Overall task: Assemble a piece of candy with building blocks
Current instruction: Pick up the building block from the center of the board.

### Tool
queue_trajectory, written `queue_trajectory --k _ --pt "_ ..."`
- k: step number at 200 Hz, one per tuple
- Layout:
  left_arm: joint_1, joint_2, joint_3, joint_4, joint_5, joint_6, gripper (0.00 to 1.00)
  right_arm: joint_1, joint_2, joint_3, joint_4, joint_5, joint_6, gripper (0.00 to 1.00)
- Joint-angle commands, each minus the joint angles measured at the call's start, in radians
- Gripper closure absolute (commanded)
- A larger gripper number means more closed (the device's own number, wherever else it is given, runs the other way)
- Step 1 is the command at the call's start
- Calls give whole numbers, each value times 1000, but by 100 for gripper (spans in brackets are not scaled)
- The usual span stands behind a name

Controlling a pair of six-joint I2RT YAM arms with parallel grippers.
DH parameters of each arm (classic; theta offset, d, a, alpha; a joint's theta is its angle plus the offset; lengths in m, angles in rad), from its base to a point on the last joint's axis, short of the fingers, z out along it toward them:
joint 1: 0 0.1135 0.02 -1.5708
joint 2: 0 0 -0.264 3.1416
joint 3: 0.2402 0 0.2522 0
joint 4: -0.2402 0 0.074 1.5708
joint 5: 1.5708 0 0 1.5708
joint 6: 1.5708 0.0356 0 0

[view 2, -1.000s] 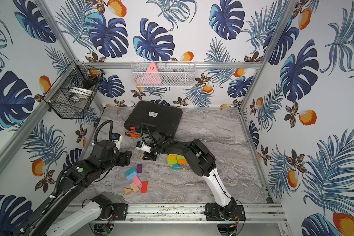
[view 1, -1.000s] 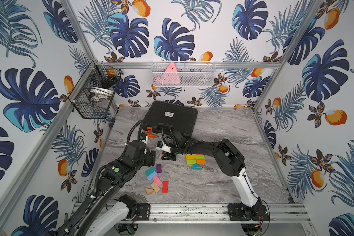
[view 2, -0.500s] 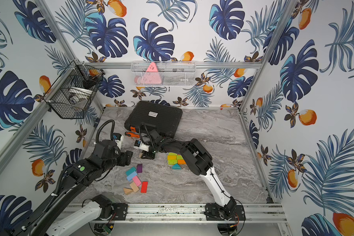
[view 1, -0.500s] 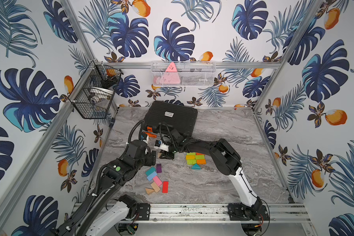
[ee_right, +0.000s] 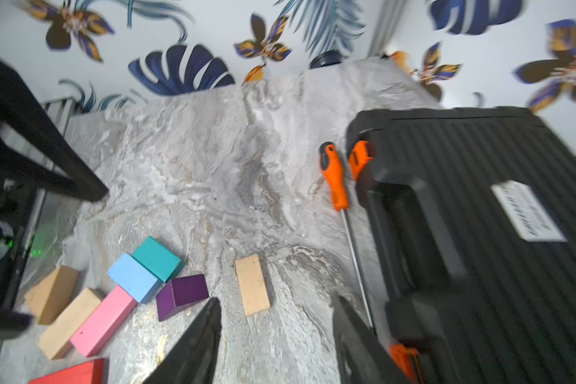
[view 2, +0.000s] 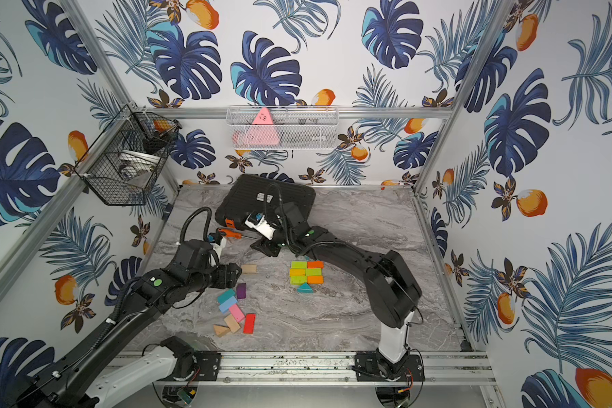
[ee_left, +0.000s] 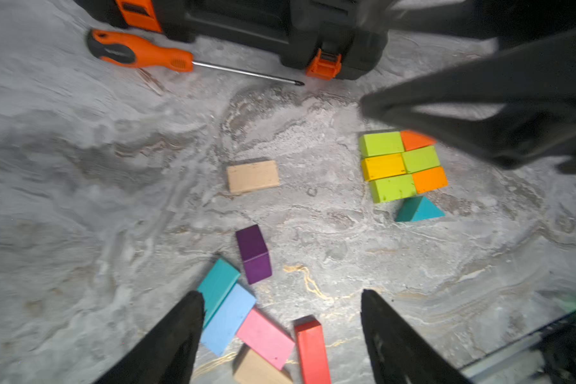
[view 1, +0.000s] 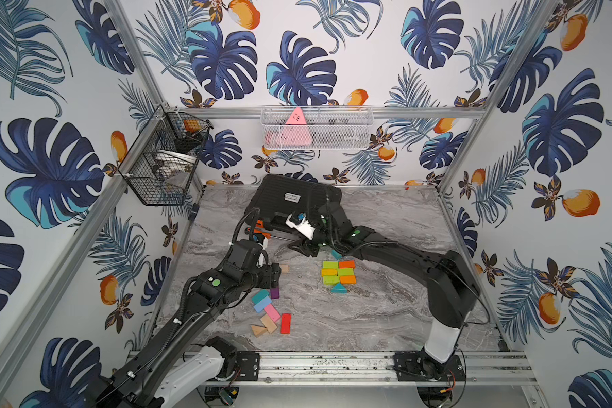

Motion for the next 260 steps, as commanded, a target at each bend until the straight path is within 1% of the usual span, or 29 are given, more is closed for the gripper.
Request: queue_trajectory --k 1,20,26,35,40,44,58,72,82,97,106,120,133,148,164,182,214,233,260 --pt "-3 19 -47 75 100 -93 23 -60 -147 -145 101 91 248 44" --pt "-12 62 -72 104 146 -130 26 -184 -308 -315 130 78 431 44" --pt "-18 70 -89 119 149 -144 27 -222 -355 -356 129 71 469 42" --pt "-35 76 -119 137 134 -163 28 -271 -420 -411 118 80 519 39" --pt "-48 79 -133 144 117 -174 28 -277 -455 -435 106 97 542 39" --pt "-62 82 -143 147 101 -182 28 -310 -481 -453 95 113 558 38" --pt "-119 95 -172 160 61 -207 28 -325 -557 -501 73 149 569 38" --pt "-168 111 -197 157 23 -249 30 -326 -614 -552 94 162 581 34" --pt "-227 111 -215 151 -20 -288 30 -326 -641 -581 115 172 605 31" --pt "-312 103 -233 139 -80 -331 30 -328 -649 -603 129 166 618 29" --pt "-344 104 -240 125 -106 -346 30 -328 -638 -603 124 162 619 29" --pt "-361 124 -244 105 -117 -345 30 -328 -612 -589 111 147 620 29" --pt "-366 158 -244 100 -113 -329 30 -328 -591 -577 112 105 611 29" --pt "-396 197 -234 87 -143 -331 32 -328 -574 -566 114 74 607 29" --pt "-435 214 -228 88 -176 -343 33 -328 -565 -561 112 80 601 29" --pt "-454 224 -233 95 -177 -358 34 -328 -560 -561 101 97 603 30" --pt "-519 241 -240 99 -199 -401 37 -328 -561 -566 95 86 599 30" --pt "-565 267 -231 80 -236 -427 37 -328 -557 -560 87 88 595 31" --pt "-609 298 -222 68 -265 -458 37 -328 -552 -554 74 81 594 31"
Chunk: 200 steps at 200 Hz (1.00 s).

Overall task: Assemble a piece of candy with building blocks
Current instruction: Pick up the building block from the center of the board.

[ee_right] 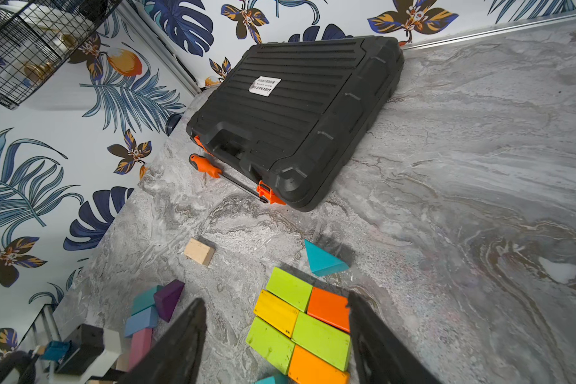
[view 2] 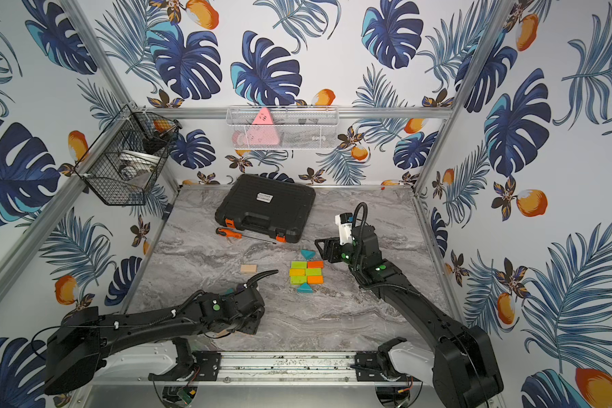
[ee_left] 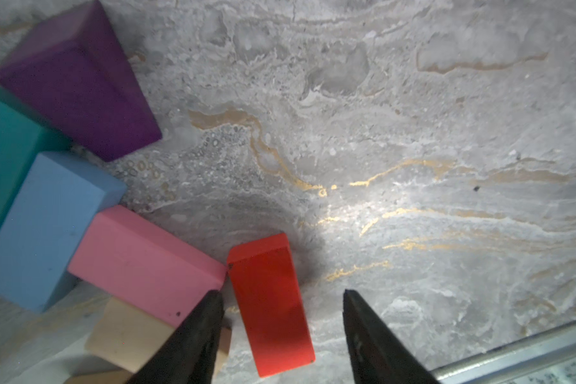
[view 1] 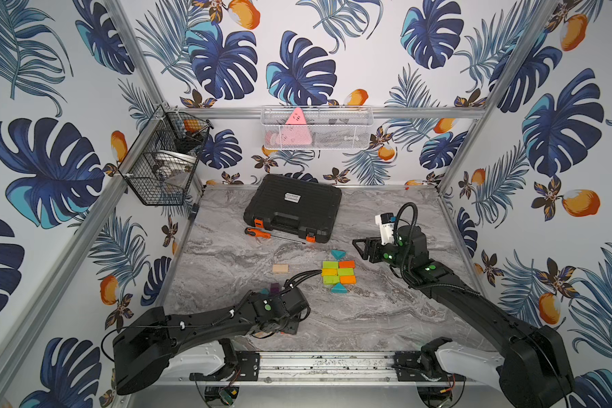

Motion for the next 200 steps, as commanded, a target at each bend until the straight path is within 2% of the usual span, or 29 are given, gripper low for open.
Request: queue_trajectory --k 1,26,47,86,125,142,169,184,200 --pt "-27 24 11 -22 -57 -57 37 -1 4 12 2 -12 2 31" --pt "-41 74 9 -17 -73 -75 40 0 -2 11 -4 -14 -3 31" --pt "-48 113 4 1 -73 -93 50 0 -9 7 -9 -4 -6 31" --pt "-62 164 10 25 -79 -94 53 0 -9 6 -20 -5 -13 31" --pt "-64 159 55 -11 -101 -50 74 0 -15 12 -23 7 -20 31" --pt "-64 132 122 -78 -147 2 80 0 -27 12 -22 14 -23 31" --pt "-37 102 307 -237 -269 145 91 0 -51 -10 -4 29 -16 31" --pt "18 91 407 -274 -269 269 94 0 -67 -21 -1 38 -16 31" --pt "126 83 496 -281 -210 408 98 -1 -87 -34 -2 45 -19 31"
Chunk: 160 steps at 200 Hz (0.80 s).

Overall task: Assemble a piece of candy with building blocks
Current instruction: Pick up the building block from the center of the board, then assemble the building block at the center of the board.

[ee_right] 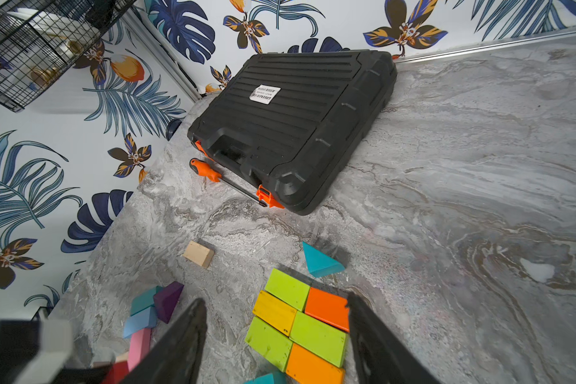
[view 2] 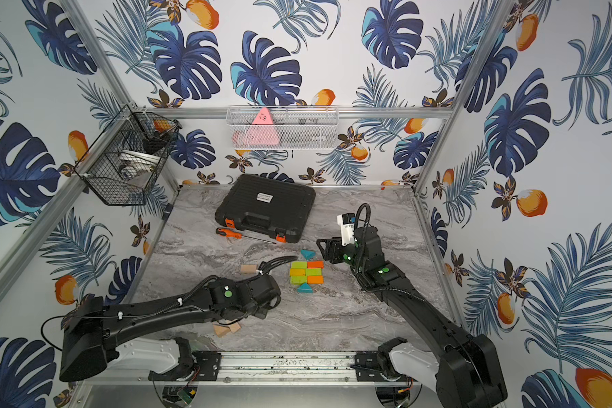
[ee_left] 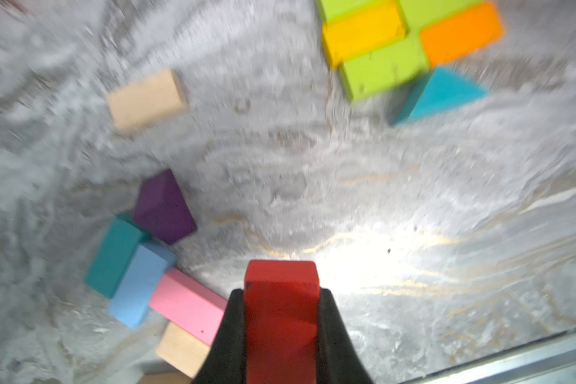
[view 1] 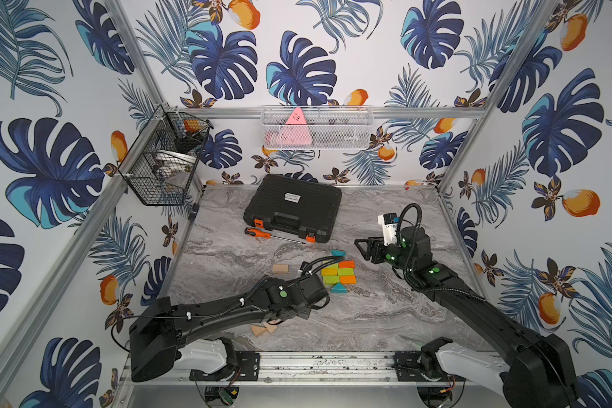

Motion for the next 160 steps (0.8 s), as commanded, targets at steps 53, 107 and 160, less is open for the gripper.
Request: queue_trajectory --k 53,107,160 --pt "277 56 176 49 80 775 100 0 -59 -48 19 -4 24 31" --pt "360 148 118 289 296 1147 100 2 -91 -78 34 -7 38 31" --pt "446 408 269 123 630 1428 100 5 -62 -97 63 -23 53 31"
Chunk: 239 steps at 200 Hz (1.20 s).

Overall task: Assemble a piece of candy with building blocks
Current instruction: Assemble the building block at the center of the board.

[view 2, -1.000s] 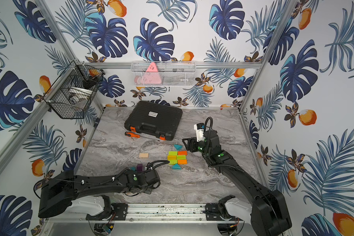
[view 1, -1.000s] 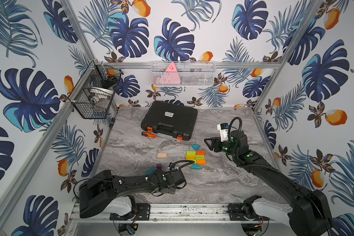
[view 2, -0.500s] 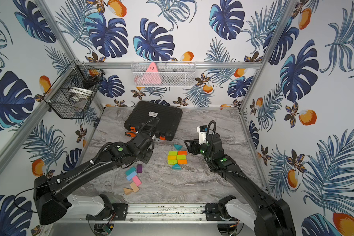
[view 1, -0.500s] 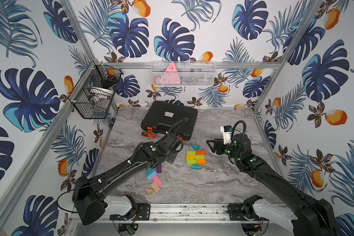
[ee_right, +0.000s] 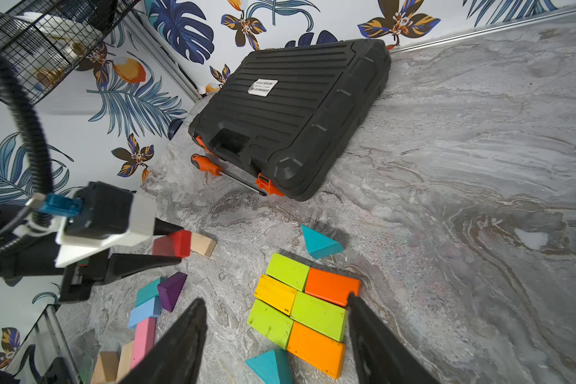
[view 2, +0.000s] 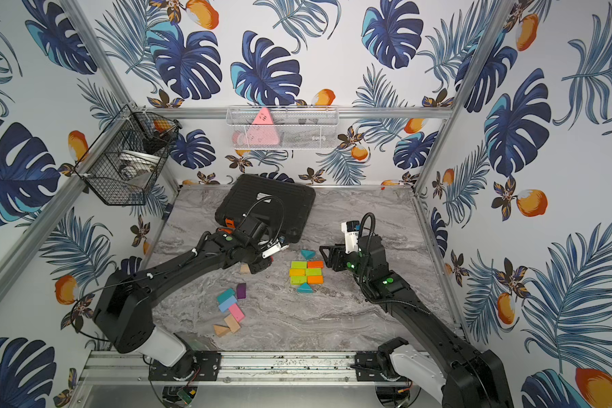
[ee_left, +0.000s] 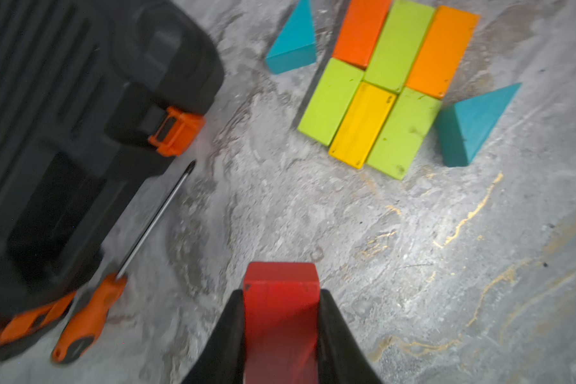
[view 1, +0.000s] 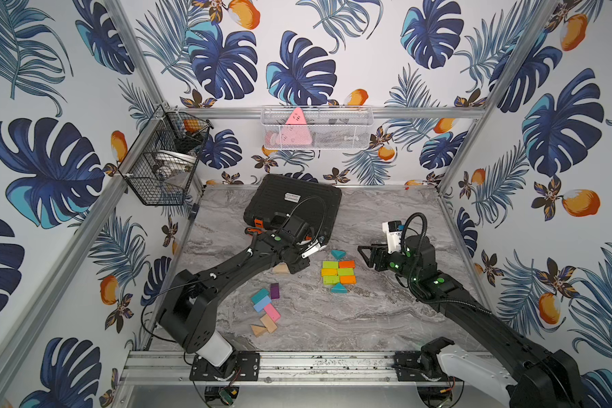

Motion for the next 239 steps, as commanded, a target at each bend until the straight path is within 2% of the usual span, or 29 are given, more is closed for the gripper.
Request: queue_trajectory --k 1,23,88,239 --pt "10 78 32 -49 155 197 100 3 19 -7 50 -22 16 31" --pt "13 144 45 -51 117 268 100 5 37 -5 52 -39 11 32" --pt "60 237 52 -46 181 345 100 13 58 -6 60 -50 4 32" --pt "116 285 27 -10 130 381 90 17 103 8 56 -72 -9 32"
